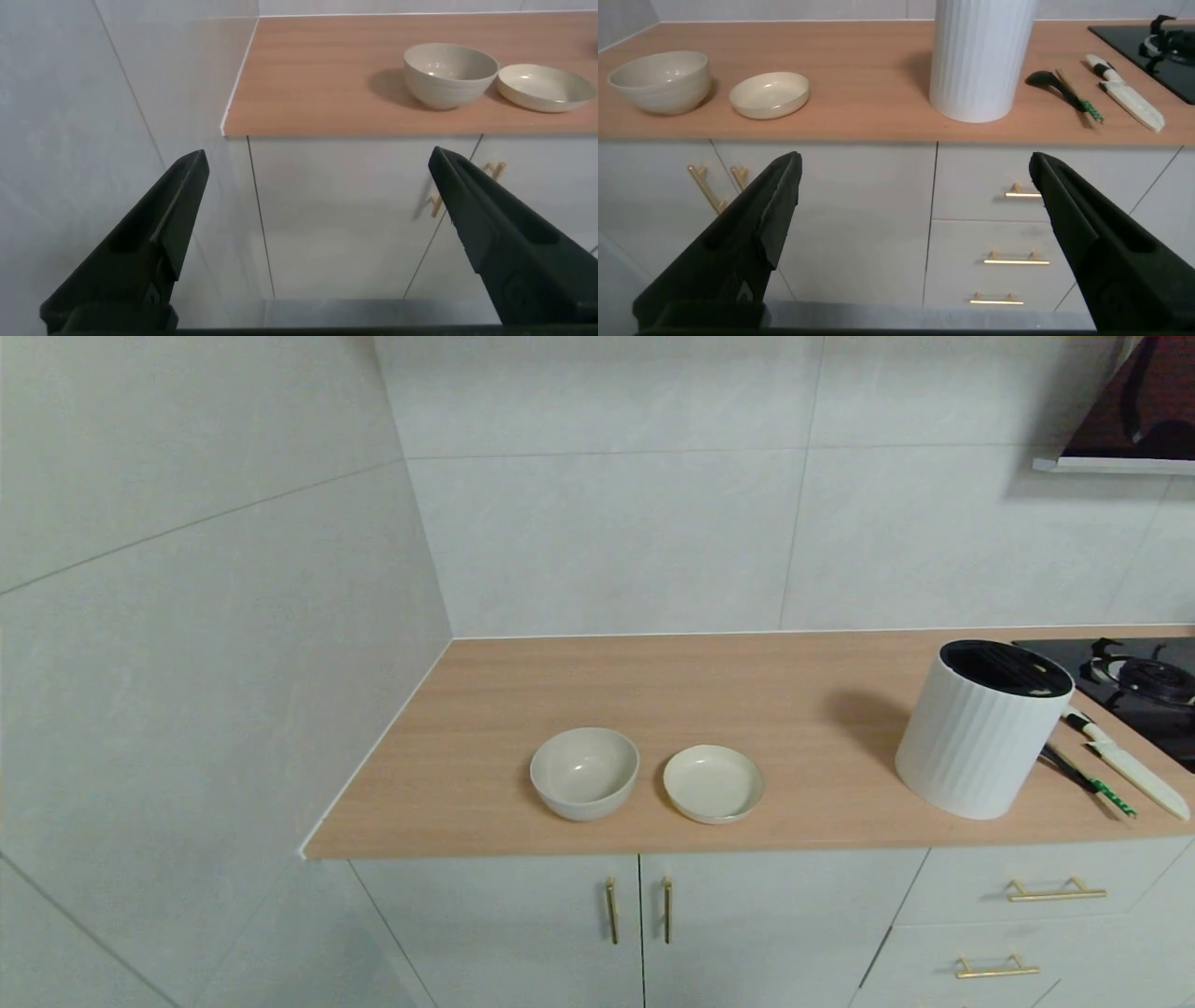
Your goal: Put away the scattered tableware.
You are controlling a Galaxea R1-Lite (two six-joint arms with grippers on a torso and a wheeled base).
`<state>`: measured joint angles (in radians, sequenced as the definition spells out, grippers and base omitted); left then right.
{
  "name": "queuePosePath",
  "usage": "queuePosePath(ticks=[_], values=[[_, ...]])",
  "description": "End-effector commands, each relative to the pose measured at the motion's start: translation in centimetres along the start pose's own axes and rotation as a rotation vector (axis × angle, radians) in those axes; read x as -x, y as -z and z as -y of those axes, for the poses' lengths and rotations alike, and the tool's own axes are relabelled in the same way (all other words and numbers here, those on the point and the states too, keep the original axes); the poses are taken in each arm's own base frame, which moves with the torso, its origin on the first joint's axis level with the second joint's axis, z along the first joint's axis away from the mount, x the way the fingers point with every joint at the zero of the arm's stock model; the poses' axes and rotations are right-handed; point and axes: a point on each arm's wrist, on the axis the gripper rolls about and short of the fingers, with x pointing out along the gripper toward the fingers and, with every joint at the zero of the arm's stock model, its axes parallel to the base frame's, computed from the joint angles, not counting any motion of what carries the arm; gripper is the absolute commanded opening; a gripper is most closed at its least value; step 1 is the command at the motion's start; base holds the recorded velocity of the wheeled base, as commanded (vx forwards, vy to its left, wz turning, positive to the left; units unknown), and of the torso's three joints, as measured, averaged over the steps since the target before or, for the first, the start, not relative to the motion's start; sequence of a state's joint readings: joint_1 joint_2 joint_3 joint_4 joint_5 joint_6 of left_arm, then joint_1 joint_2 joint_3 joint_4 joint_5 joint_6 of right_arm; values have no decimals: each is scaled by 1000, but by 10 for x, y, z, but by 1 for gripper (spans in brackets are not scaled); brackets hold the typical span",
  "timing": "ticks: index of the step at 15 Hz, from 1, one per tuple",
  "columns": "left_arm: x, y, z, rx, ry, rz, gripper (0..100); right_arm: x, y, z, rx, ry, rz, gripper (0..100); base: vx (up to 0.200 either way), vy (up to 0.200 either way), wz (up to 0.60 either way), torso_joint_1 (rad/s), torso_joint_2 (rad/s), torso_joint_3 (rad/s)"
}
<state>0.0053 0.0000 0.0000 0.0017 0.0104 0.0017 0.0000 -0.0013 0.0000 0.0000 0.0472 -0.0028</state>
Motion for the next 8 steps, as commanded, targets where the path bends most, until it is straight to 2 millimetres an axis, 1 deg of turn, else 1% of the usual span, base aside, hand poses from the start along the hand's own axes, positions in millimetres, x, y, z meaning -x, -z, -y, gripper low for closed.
queuePosePath(ticks=[1,5,8], values=[[0,0,0,-1,-1,0,100,0,0,0,-1,0,-1,100,0,0,0,0,0,0],[0,0,0,0,-1,0,100,0,0,0,0,0,-1,100,0,0,0,-13,19,16],[0,0,0,0,-1,0,100,0,0,0,0,0,-1,100,0,0,0,-154,333,167]])
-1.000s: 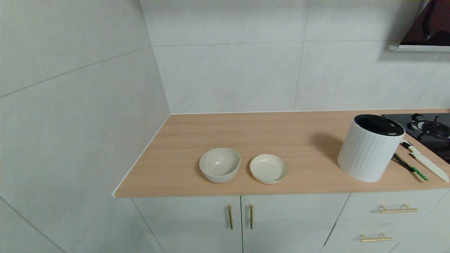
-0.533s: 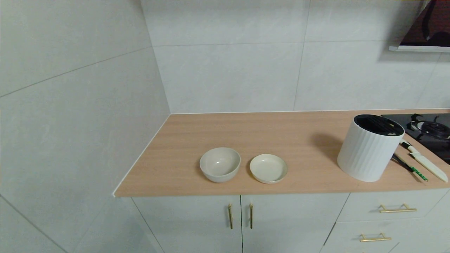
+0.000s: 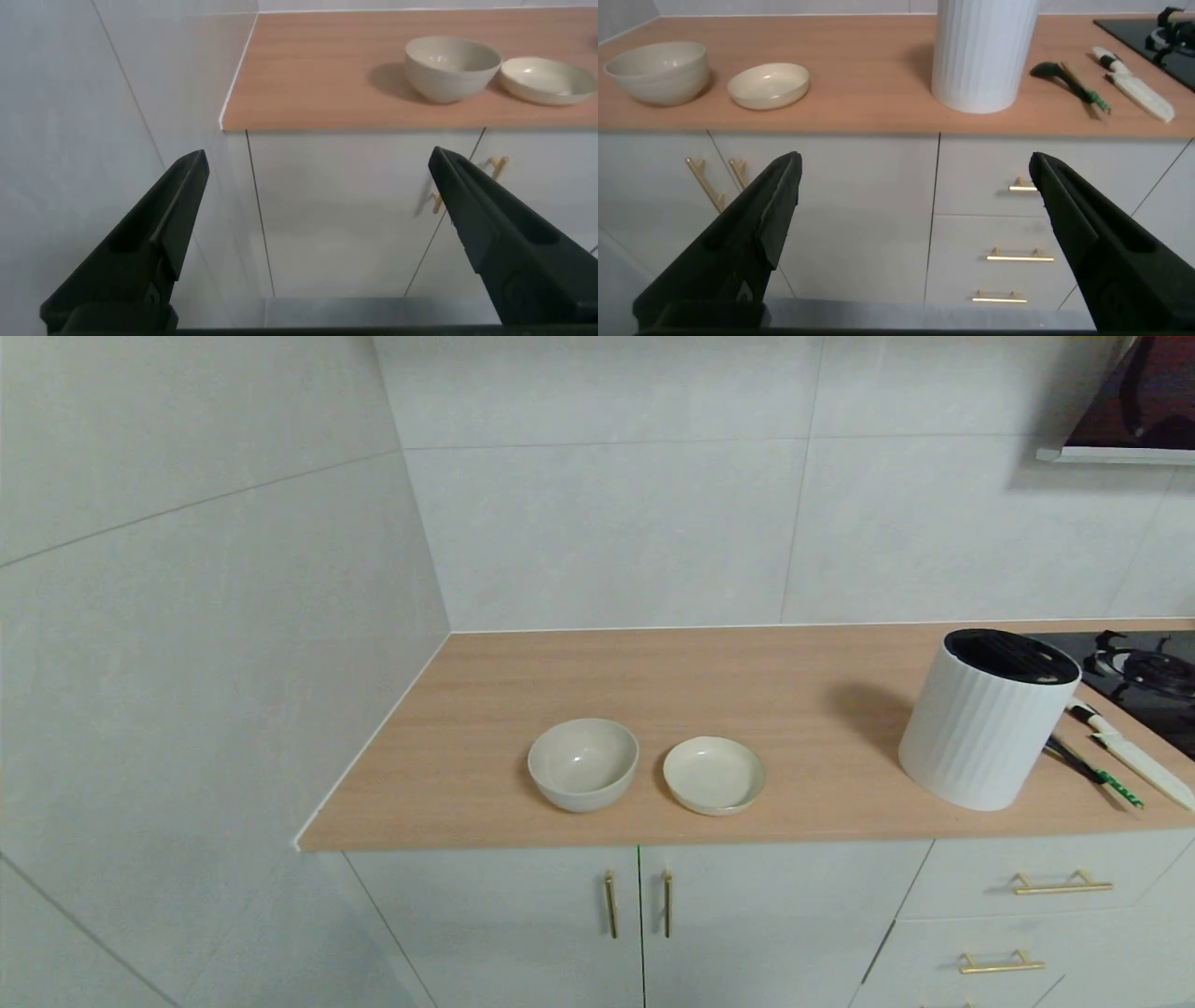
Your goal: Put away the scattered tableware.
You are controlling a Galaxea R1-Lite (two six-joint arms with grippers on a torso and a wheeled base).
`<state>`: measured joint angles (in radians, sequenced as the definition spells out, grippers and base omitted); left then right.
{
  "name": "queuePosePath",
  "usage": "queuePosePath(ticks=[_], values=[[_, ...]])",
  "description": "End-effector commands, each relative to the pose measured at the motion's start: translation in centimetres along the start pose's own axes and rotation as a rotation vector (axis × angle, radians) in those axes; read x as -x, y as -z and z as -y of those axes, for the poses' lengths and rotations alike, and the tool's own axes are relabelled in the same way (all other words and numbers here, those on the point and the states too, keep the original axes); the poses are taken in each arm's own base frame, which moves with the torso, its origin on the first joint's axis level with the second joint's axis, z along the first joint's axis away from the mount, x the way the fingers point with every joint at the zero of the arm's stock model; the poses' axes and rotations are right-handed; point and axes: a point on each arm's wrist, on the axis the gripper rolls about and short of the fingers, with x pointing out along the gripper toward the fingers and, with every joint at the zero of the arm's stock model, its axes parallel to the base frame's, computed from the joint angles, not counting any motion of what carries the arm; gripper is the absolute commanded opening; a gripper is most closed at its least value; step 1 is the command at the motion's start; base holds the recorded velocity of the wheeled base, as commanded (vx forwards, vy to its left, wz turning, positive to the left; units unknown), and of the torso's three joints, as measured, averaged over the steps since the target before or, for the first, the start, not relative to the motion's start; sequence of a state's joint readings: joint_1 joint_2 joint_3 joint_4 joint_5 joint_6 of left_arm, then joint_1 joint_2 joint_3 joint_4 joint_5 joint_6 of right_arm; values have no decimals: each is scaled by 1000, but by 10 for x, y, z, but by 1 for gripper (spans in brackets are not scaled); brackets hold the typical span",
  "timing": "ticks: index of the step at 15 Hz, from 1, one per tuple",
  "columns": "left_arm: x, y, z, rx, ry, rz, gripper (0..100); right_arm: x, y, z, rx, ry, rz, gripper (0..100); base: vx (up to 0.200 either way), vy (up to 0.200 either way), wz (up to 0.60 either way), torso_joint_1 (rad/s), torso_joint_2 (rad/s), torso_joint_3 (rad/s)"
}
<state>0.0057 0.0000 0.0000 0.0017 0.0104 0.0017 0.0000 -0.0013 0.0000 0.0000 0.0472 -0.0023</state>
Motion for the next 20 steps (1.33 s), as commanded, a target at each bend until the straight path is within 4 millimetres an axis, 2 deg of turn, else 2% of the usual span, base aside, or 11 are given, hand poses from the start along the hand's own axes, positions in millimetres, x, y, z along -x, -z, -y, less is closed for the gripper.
queuePosePath(ticks=[1,20], values=[[0,0,0,0,-1,0,100,0,0,0,1,0,-1,100,0,0,0,-173,393,207],[0,0,0,0,-1,0,100,0,0,0,1,0,-1,100,0,0,0,-222,517,289]])
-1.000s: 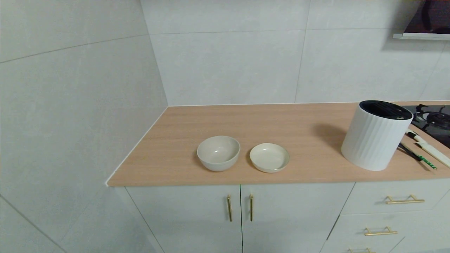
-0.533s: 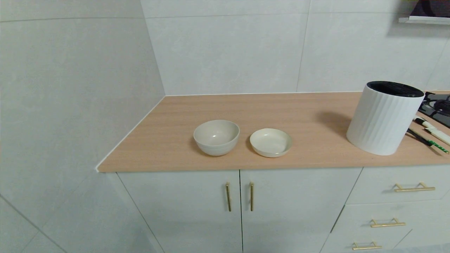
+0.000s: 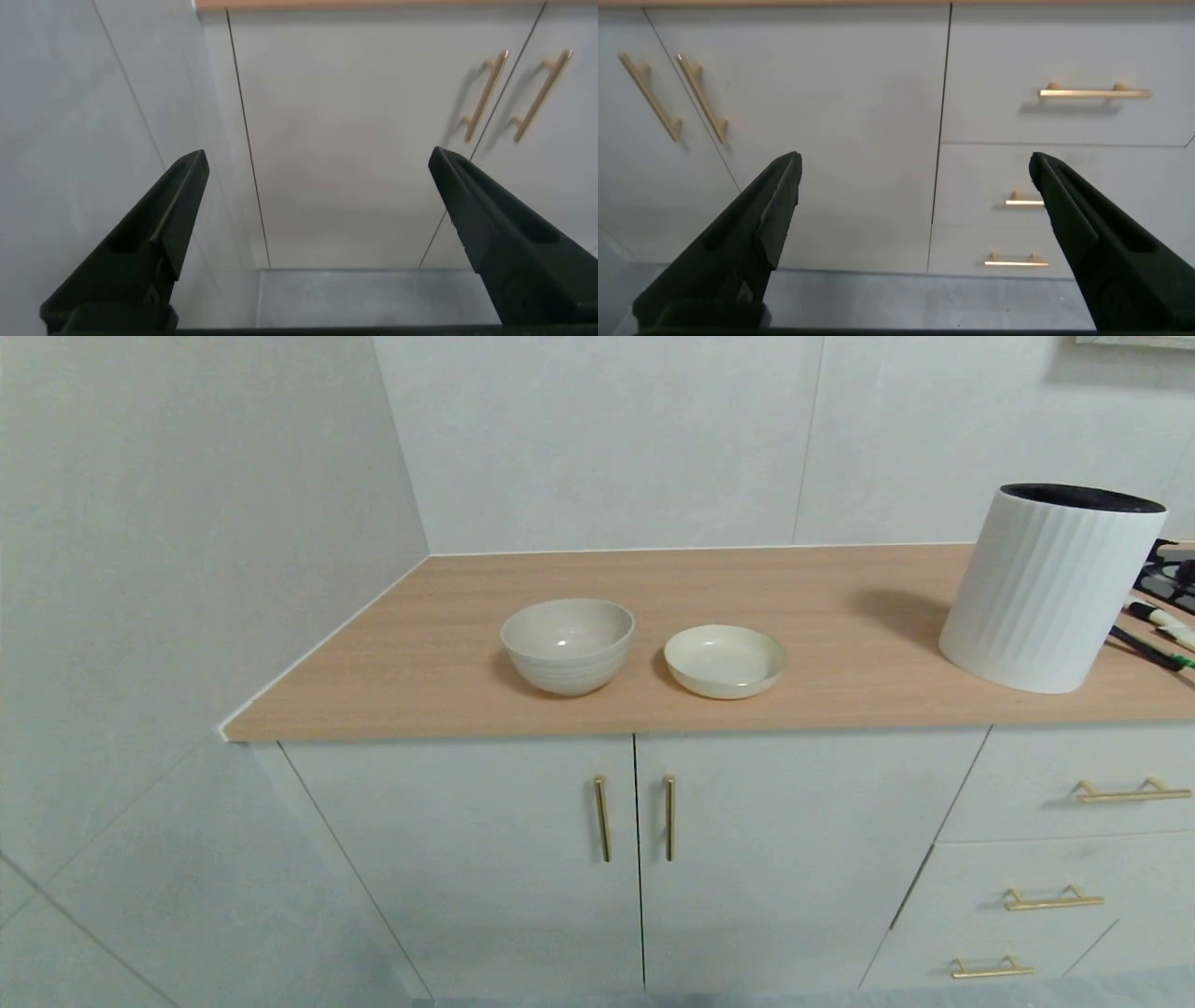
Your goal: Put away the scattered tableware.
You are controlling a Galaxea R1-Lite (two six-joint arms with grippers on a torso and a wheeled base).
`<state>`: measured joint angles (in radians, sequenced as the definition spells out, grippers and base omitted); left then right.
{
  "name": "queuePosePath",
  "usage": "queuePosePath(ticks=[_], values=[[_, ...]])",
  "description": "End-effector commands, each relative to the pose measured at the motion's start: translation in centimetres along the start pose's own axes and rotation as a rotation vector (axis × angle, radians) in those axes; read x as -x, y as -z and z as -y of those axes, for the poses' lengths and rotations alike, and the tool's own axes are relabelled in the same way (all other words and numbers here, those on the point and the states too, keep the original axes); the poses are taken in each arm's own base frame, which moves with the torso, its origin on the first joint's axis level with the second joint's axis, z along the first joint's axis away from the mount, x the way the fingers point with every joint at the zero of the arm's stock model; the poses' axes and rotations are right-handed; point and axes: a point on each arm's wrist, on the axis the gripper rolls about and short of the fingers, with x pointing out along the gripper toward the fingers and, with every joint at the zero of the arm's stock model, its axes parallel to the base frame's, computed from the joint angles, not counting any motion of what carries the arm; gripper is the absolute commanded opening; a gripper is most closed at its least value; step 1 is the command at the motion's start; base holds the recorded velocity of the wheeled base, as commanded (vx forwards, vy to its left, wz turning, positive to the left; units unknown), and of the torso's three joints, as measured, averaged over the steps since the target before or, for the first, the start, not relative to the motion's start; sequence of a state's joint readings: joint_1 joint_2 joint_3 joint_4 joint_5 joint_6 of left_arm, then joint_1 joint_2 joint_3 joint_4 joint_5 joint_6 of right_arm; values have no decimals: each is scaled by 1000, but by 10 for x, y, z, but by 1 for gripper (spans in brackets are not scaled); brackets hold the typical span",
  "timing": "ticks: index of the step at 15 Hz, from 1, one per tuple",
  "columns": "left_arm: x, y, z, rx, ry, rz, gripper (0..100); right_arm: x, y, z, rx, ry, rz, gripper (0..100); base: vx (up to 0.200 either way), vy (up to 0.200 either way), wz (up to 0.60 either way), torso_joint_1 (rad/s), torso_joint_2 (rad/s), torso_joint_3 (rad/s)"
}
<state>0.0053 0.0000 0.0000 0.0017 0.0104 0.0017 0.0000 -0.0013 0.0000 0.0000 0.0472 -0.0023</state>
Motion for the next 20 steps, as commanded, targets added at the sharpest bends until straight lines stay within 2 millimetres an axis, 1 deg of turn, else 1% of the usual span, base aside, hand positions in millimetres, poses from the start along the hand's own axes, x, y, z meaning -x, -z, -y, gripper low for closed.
queuePosePath(ticks=[1,7,12,14,20], values=[[0,0,0,0,-1,0,100,0,0,0,1,0,-1,100,0,0,0,-193,476,290],[0,0,0,0,-1,0,100,0,0,0,1,0,-1,100,0,0,0,-162,472,299],[0,0,0,0,-1,0,100,0,0,0,-1,0,-1,100,0,0,0,-114,448,323],[0,0,0,0,-1,0,100,0,0,0,1,0,-1,100,0,0,0,-44,193,151],[0,0,0,0,-1,0,100,0,0,0,1,0,-1,100,0,0,0,-6,20,15]])
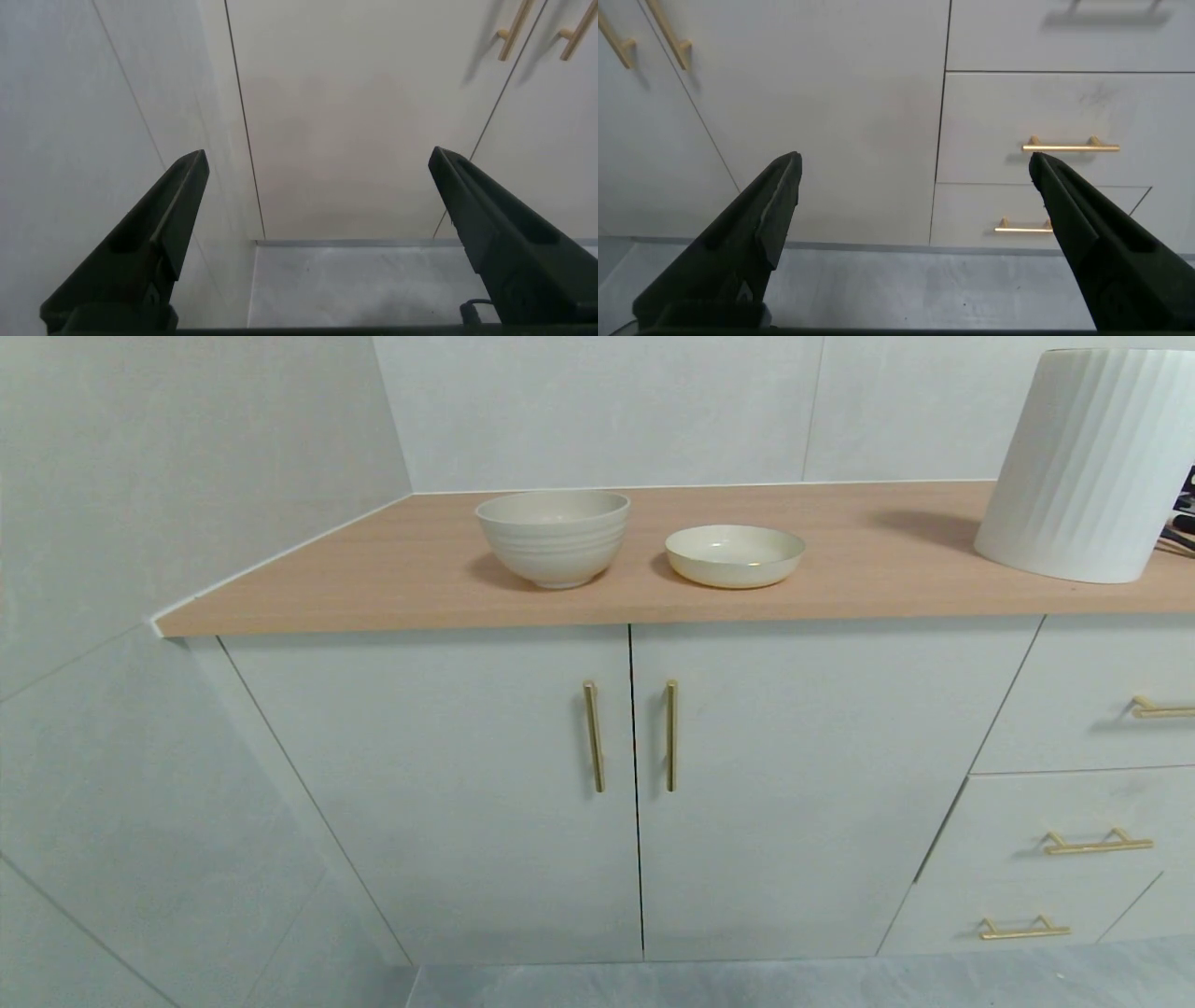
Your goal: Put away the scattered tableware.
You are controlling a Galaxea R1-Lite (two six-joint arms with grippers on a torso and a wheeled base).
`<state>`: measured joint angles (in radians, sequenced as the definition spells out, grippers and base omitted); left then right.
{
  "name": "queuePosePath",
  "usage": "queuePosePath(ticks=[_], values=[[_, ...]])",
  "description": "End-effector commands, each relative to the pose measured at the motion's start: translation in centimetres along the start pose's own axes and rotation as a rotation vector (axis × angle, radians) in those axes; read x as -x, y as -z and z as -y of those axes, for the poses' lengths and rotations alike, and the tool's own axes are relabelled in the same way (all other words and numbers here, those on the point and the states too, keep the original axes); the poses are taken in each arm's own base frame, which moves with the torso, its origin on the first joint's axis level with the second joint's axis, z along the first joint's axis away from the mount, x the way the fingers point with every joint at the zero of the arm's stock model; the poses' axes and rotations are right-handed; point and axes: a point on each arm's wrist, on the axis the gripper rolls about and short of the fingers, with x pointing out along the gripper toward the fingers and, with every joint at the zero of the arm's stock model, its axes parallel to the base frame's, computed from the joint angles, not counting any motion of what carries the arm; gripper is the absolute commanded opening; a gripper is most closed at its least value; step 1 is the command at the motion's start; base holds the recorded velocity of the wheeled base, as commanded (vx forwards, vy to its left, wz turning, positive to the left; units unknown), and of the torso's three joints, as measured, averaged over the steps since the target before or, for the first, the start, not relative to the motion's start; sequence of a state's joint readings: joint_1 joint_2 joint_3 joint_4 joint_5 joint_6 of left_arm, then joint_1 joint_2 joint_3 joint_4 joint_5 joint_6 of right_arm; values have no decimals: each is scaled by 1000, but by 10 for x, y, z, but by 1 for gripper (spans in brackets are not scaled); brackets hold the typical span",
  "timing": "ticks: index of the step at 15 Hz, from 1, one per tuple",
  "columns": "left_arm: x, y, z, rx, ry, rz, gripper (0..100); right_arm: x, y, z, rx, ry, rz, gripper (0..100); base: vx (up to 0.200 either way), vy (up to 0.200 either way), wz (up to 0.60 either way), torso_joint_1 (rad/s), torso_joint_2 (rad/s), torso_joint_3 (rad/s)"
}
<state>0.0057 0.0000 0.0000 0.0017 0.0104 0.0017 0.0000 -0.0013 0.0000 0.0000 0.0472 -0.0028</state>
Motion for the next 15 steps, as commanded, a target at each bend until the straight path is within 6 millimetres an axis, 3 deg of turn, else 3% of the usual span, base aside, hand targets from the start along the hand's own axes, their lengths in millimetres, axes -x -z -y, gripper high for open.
queuePosePath(ticks=[1,10,12,13,15], values=[[0,0,0,2,-1,0,100,0,0,0,0,0,-1,100,0,0,0,0,0,0],[0,0,0,2,-1,0,100,1,-3,0,15,0,11,100,0,0,0,0,0,0],[0,0,0,2,-1,0,100,8,-31,-1,13,-37,85,100,0,0,0,0,0,0],[0,0,0,2,-1,0,100,1,-48,-2,10,-103,24,100,0,0,0,0,0,0],[0,0,0,2,-1,0,100,-17,-56,-2,-2,-163,-95,100,0,0,0,0,0,0]])
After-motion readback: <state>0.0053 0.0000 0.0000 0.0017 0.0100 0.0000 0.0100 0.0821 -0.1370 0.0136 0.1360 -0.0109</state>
